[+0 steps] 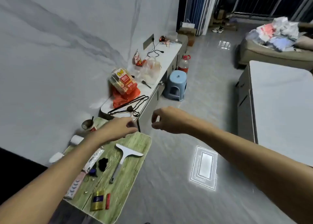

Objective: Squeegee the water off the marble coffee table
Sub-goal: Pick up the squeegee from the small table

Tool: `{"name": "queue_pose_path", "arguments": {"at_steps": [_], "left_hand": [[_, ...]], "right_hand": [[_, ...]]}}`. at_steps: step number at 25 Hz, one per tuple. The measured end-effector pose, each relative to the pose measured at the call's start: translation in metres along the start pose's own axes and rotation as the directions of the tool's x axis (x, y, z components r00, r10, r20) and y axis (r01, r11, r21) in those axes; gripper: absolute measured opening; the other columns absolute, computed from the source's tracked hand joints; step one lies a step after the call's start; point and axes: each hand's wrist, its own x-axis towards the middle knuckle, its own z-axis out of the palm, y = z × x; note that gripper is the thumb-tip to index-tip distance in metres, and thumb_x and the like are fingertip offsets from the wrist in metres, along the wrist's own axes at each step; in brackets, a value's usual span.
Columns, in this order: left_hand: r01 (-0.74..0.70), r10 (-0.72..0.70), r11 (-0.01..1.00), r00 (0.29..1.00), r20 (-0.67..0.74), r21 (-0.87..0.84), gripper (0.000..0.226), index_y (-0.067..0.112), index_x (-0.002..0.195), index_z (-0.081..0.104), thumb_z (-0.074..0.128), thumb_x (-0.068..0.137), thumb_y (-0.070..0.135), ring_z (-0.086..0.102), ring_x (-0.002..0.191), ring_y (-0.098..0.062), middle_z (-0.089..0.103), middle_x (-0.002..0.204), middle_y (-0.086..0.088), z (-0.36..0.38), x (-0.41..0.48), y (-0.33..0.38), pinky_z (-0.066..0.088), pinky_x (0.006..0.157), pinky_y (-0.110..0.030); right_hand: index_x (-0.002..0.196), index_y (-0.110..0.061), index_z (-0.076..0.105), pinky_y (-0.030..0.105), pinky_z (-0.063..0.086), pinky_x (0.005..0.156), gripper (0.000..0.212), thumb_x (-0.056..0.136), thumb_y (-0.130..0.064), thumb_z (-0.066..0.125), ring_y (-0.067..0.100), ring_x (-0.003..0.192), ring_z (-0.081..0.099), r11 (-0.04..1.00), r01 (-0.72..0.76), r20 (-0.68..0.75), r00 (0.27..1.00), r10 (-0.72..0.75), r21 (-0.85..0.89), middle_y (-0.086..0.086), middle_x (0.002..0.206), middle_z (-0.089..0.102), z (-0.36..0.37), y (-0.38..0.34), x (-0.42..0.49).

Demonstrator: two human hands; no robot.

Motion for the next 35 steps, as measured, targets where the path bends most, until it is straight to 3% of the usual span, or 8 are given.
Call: {"name": "queue_pose_path", "arguments": {"at_steps": [7, 11, 15, 19, 22, 26, 29, 35], "left_hand": [[0.375, -0.344, 0.887, 0.926, 0.154, -0.27, 0.027, 0.009, 0.115, 0.059, 0.06, 0.092, 0.023, 0.066, 0.076, -0.025, 0.068, 0.106, -0.015, 0.143, 0.133, -0.18, 0.045, 0.061, -0.029], [0.475, -0.473, 0.877, 0.88, 0.055, -0.071, 0.038, 0.01, 0.124, 0.049, 0.059, 0.091, 0.024, 0.063, 0.104, -0.034, 0.064, 0.12, -0.015, 0.245, 0.199, -0.268, 0.047, 0.081, -0.036], [0.527, -0.532, 0.847, 0.842, 0.087, 0.075, 0.051, 0.009, 0.137, 0.039, 0.056, 0.093, 0.027, 0.061, 0.108, -0.037, 0.062, 0.124, -0.02, 0.31, 0.237, -0.325, 0.051, 0.088, -0.04], [0.565, -0.585, 0.8, 0.81, 0.052, 0.2, 0.033, 0.006, 0.122, 0.055, 0.054, 0.095, 0.026, 0.064, 0.105, -0.036, 0.066, 0.118, -0.02, 0.332, 0.251, -0.343, 0.051, 0.087, -0.038], [0.559, -0.57, 0.82, 0.817, 0.085, 0.118, 0.024, 0.004, 0.104, 0.063, 0.057, 0.095, 0.025, 0.064, 0.088, -0.031, 0.069, 0.101, -0.017, 0.317, 0.256, -0.322, 0.045, 0.072, -0.032], [0.431, -0.371, 0.858, 0.896, 0.244, -0.279, 0.028, 0.006, 0.07, 0.057, 0.066, 0.091, 0.022, 0.044, 0.047, -0.019, 0.053, 0.057, -0.008, 0.247, 0.253, -0.238, 0.035, 0.051, -0.027], [0.272, -0.173, 0.831, 0.955, 0.239, -0.485, 0.022, 0.002, 0.076, 0.06, 0.065, 0.091, 0.018, 0.037, 0.042, -0.017, 0.045, 0.047, -0.005, 0.17, 0.248, -0.142, 0.033, 0.043, -0.023], [0.056, 0.108, 0.802, 0.966, 0.237, -0.595, 0.024, 0.009, 0.069, 0.052, 0.054, 0.092, 0.003, 0.048, 0.039, -0.011, 0.05, 0.051, -0.003, 0.04, 0.234, 0.087, 0.043, 0.041, -0.02]], "right_hand": [[0.107, -0.02, 0.066, 0.031, 0.05, 0.074, 0.021, 0.089, -0.028, 0.059, 0.019, 0.081, 0.057, 0.991, -0.09, 0.213, 0.975, 0.068, 0.097, 0.003, 0.1, 0.069, 0.151, 0.056, 0.152], [0.108, -0.019, 0.066, 0.029, 0.047, 0.075, 0.022, 0.089, -0.025, 0.058, 0.02, 0.091, 0.06, 0.982, -0.123, 0.278, 0.957, 0.078, 0.146, 0.004, 0.105, 0.068, 0.263, 0.106, 0.208], [0.11, -0.021, 0.065, 0.032, 0.05, 0.076, 0.022, 0.09, -0.026, 0.057, 0.022, 0.095, 0.061, 0.97, -0.165, 0.355, 0.93, 0.092, 0.181, 0.004, 0.108, 0.067, 0.337, 0.143, 0.229], [0.107, -0.02, 0.065, 0.029, 0.048, 0.07, 0.019, 0.09, -0.024, 0.057, 0.018, 0.078, 0.058, 0.951, -0.203, 0.386, 0.917, 0.101, 0.232, 0.005, 0.102, 0.066, 0.364, 0.16, 0.234], [0.104, -0.019, 0.065, 0.035, 0.054, 0.076, 0.017, 0.09, -0.023, 0.057, 0.019, 0.075, 0.057, 0.938, -0.235, 0.383, 0.915, 0.125, 0.254, 0.005, 0.101, 0.066, 0.35, 0.167, 0.227], [0.104, -0.019, 0.065, 0.033, 0.053, 0.069, 0.018, 0.09, -0.025, 0.056, 0.019, 0.073, 0.059, 0.918, -0.289, 0.324, 0.926, 0.195, 0.272, 0.003, 0.095, 0.066, 0.281, 0.174, 0.198], [0.103, -0.021, 0.065, 0.026, 0.043, 0.058, 0.017, 0.089, -0.027, 0.056, 0.016, 0.072, 0.058, 0.896, -0.338, 0.271, 0.926, 0.262, 0.288, -0.002, 0.088, 0.065, 0.207, 0.179, 0.162], [0.101, -0.024, 0.065, 0.016, 0.039, 0.05, 0.016, 0.09, -0.031, 0.056, 0.011, 0.062, 0.062, 0.886, -0.348, 0.085, 0.937, 0.339, 0.307, -0.009, 0.076, 0.064, 0.02, 0.202, 0.078]]}}
